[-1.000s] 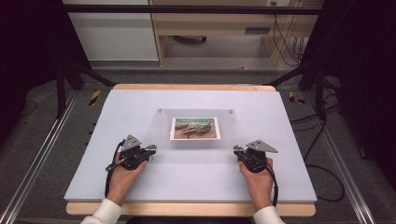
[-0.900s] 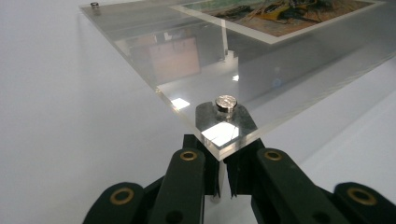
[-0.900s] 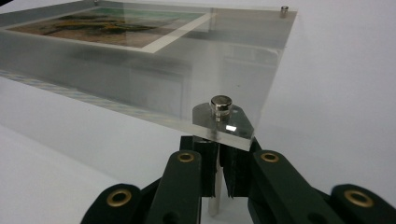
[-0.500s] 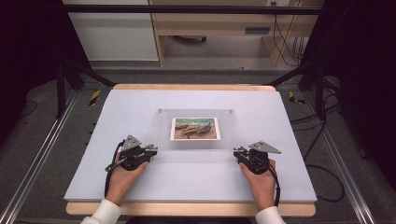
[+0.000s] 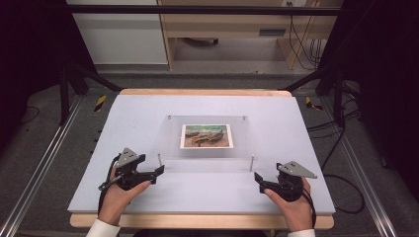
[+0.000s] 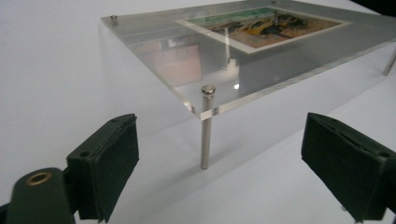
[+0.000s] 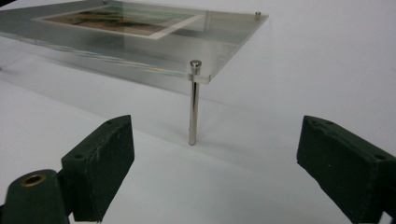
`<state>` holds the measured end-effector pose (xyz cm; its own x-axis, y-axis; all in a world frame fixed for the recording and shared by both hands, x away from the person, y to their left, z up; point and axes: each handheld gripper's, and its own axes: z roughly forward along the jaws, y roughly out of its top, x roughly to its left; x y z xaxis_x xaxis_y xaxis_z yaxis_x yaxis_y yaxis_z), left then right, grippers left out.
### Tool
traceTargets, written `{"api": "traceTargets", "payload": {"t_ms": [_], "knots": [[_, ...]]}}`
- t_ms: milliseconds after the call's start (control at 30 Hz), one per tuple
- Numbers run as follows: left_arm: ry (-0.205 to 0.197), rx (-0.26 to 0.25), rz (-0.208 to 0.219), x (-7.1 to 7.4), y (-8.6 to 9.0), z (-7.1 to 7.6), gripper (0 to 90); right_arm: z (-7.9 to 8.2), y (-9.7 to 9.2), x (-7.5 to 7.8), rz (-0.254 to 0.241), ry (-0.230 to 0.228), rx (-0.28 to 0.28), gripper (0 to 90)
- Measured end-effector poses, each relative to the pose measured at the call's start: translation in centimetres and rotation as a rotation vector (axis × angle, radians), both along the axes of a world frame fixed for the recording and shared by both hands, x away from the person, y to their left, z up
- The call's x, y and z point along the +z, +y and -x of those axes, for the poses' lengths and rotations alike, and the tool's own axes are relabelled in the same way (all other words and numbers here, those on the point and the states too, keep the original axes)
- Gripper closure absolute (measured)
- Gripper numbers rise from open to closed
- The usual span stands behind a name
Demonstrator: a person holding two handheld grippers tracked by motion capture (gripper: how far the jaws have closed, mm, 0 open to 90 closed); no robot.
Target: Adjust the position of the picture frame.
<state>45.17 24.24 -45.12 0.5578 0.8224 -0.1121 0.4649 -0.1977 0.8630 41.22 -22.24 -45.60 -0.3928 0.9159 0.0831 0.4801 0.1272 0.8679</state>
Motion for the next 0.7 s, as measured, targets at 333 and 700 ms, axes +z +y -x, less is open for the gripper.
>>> {"api": "traceTargets", "payload": {"t_ms": [333,700], "knots": [[-0.055,-0.026,0.052,0.6,-0.7,0.0,7.4,-0.1,0.2,0.7,-0.022,-0.066,0.025,7.3],[-0.1,-0.045,-0.011,0.8,-0.8,0.2,6.2,0.1,0.3,1.3,-0.026,-0.091,0.04,14.3]]}}
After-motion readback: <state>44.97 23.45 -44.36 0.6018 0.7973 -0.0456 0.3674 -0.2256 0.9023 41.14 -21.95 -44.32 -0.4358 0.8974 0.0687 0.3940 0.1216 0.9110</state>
